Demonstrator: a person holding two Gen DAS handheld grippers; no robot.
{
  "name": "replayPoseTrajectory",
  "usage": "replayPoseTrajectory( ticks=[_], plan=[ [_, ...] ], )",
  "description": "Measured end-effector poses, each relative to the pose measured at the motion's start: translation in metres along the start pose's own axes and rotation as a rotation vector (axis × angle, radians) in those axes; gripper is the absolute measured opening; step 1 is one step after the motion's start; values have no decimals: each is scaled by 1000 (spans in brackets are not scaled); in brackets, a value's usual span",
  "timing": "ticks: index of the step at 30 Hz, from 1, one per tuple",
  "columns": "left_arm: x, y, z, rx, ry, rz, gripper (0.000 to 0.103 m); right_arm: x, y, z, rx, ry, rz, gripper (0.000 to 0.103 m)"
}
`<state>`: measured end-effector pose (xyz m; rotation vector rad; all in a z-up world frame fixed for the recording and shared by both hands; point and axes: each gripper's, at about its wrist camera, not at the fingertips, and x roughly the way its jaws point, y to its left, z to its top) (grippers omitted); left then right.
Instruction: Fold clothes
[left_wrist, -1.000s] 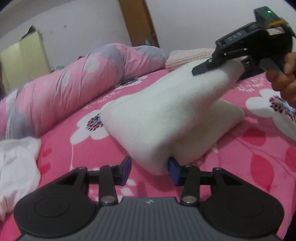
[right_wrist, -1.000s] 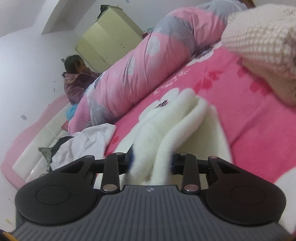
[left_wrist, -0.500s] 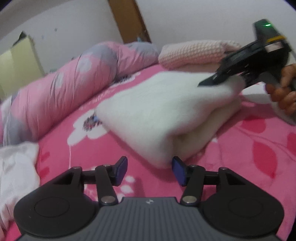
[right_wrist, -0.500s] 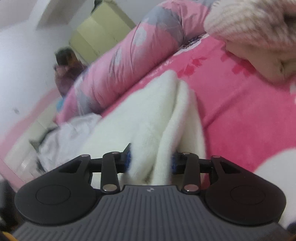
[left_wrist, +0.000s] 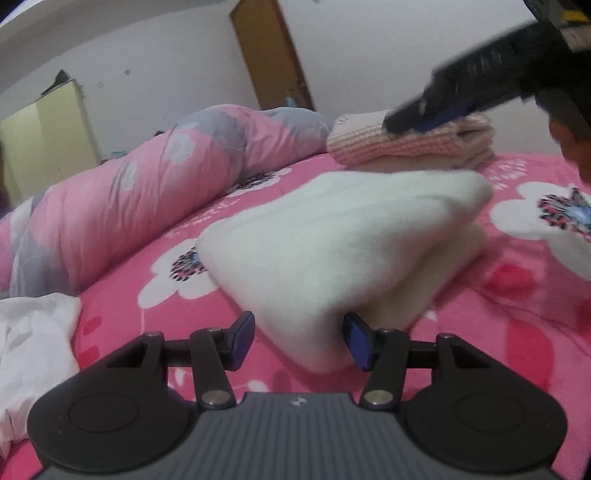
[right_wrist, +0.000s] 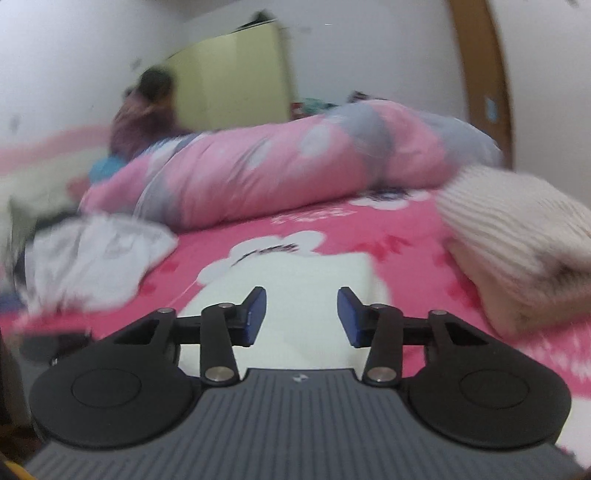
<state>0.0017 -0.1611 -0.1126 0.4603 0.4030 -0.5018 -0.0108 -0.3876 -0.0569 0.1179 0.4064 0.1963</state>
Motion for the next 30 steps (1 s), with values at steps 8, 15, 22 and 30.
replayPoseTrajectory(
  ticks=[8,15,22,30],
  plan=[
    [-7,-11,-13,42,-7,70,40,47,15,-28,-150,111,-103,28],
    [-7,4,-19,-8,26,18,42,46,10,-34,-142,106,-92,28],
    [-45,36,-27,-66,-62,-41,43,46,19,-31,-192,124,-115,28],
    [-43,22,5,19,-210,-95,32,45,19,-23,-173,146,-110,28]
  ],
)
